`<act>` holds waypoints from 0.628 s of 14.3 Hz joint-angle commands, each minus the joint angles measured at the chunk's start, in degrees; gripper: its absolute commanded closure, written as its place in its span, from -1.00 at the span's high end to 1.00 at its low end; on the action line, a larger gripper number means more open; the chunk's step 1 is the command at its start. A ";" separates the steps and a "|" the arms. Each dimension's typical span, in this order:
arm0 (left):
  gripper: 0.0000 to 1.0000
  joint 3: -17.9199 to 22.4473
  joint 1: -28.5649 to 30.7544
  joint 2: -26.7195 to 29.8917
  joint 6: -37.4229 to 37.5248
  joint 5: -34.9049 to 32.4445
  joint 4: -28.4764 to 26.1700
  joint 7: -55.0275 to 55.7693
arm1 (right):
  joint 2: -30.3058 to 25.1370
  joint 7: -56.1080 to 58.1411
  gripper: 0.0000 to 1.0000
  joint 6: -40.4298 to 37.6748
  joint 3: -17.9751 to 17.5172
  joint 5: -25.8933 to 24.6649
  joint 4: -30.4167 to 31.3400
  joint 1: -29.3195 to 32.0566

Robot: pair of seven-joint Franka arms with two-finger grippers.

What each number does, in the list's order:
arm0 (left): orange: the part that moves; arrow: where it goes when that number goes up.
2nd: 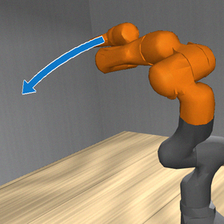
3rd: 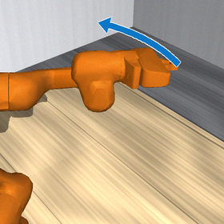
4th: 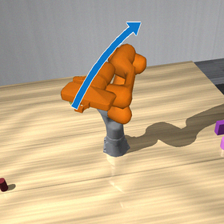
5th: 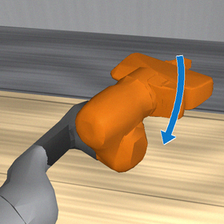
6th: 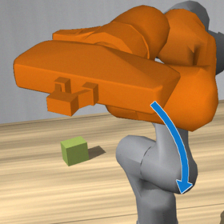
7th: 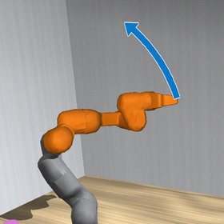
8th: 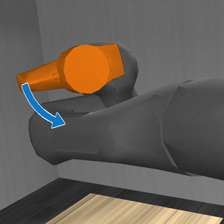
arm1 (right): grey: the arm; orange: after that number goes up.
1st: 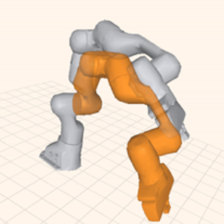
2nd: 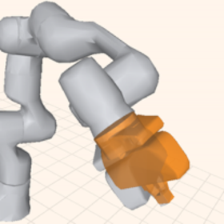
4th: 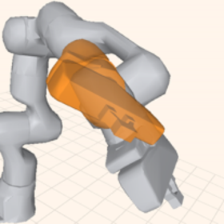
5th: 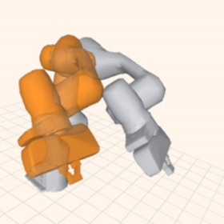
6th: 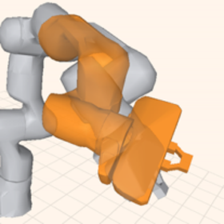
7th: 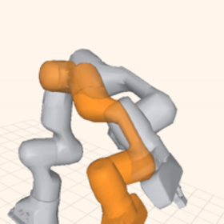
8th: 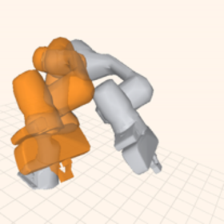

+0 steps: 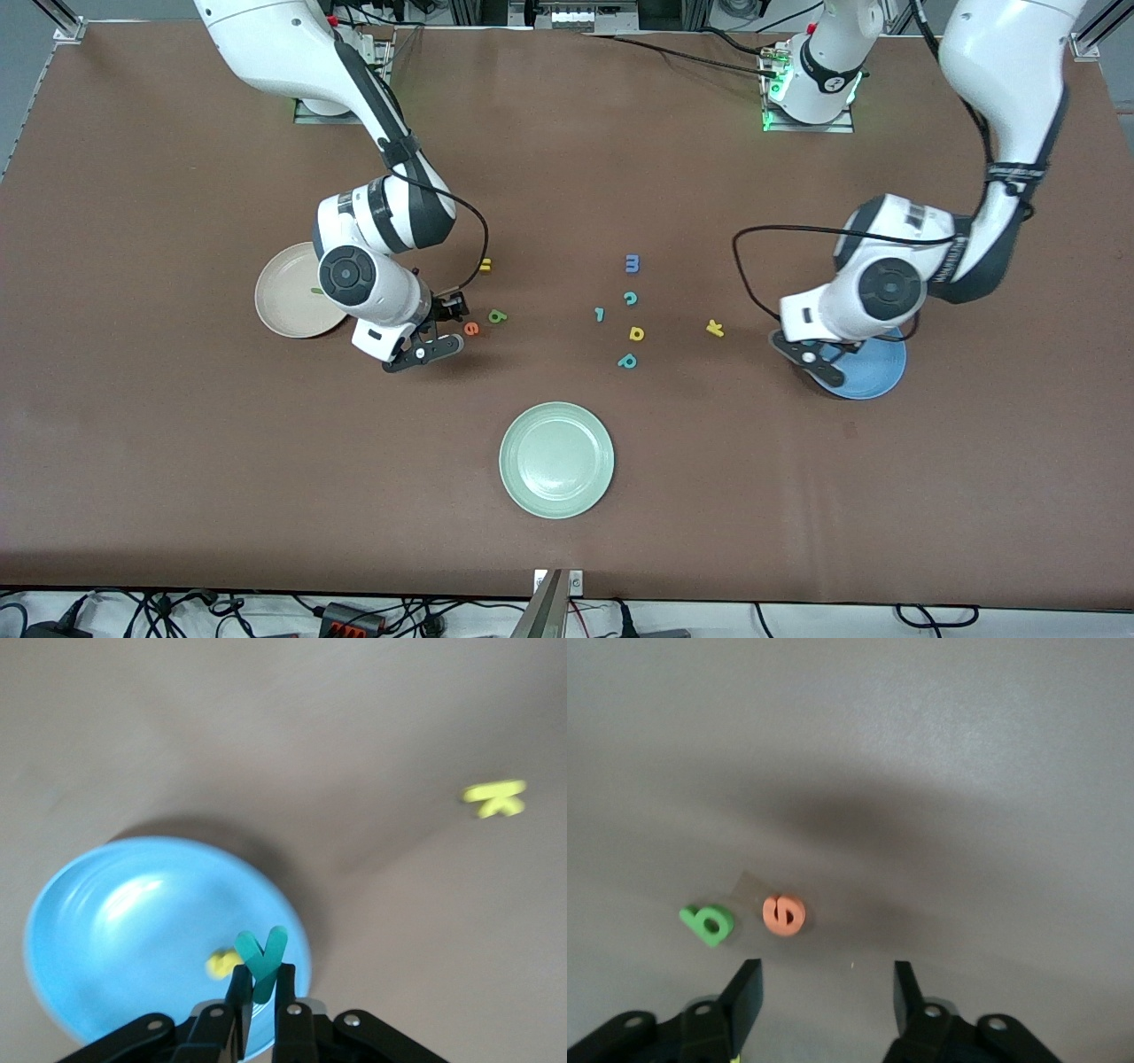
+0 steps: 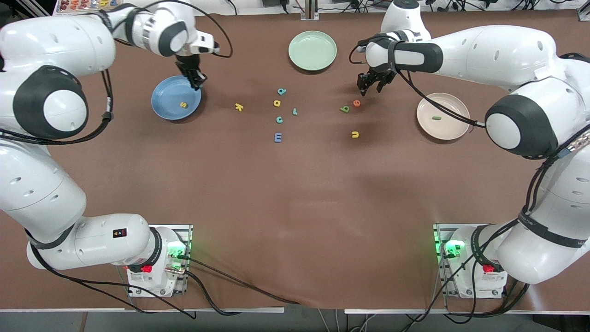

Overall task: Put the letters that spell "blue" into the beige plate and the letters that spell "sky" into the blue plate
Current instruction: 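Place the blue y on the blue plate while the right gripper reaches orange e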

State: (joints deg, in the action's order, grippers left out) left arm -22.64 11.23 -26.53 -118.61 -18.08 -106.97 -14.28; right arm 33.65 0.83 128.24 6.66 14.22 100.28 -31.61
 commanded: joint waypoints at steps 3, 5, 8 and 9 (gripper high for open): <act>-0.37 -0.74 7.23 -0.71 0.57 -1.70 -0.52 -1.62 | 2.91 -4.78 0.16 3.51 0.37 1.08 -1.40 -3.46; 0.83 -0.82 7.14 -0.81 0.66 -1.61 -0.52 -1.62 | 3.52 -4.78 0.16 4.29 0.37 0.81 -1.40 -4.16; 1.00 -3.89 7.40 -0.72 1.10 -1.35 -0.61 -1.10 | 4.40 -6.36 0.14 5.00 0.46 0.81 -1.40 -4.69; 1.00 -5.29 7.41 -0.63 1.27 -1.00 -0.70 -0.75 | 4.58 -7.06 0.12 5.00 0.46 0.81 -1.40 -4.78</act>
State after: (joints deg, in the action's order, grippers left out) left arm -25.24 18.53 -27.61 -118.37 -18.09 -107.55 -15.97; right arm 37.20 -4.50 133.04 6.61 14.56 100.02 -35.72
